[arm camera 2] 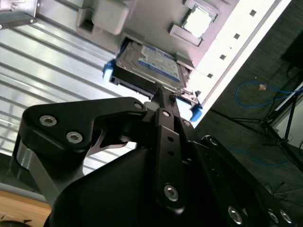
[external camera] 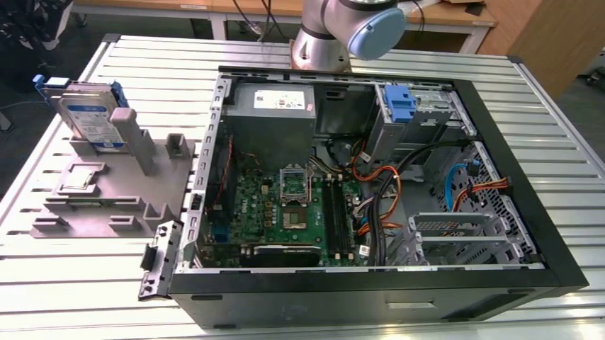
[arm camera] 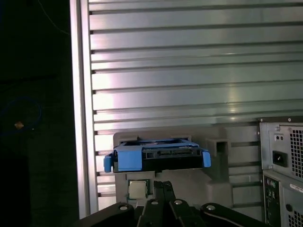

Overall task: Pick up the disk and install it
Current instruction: 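Reach for the disk, then pick up the disk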

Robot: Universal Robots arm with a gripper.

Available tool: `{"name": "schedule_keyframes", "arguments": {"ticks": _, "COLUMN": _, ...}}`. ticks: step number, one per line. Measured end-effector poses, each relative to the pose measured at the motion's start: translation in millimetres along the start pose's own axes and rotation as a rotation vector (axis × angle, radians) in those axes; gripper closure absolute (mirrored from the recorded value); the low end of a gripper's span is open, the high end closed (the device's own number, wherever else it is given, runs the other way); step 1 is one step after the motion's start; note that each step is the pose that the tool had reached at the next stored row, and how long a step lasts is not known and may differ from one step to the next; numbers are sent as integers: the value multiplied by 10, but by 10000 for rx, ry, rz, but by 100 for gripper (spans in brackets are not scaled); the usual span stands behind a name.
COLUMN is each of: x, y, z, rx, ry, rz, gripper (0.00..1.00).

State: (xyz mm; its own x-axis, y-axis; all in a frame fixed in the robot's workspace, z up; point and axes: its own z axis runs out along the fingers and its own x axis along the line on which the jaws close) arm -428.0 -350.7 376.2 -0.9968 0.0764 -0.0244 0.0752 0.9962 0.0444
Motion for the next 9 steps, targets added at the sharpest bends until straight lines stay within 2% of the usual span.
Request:
{"name": "schedule_keyframes", "arguments": {"ticks": 2, "x": 60, "y": 28, "z": 12, "rx": -1, "ry": -1, "rz": -1, "gripper": 90}}
{"name": "schedule_keyframes", "arguments": {"ticks": 4, "x": 91, "y": 31, "z": 17, "rx": -1, "ry": 1, "rz": 0, "gripper": 90}}
{"name": "schedule_keyframes", "arguments": {"ticks": 9, "x": 106, "y": 30, "z": 17, "rx": 0, "ry": 3, "rz": -1, "gripper": 90}}
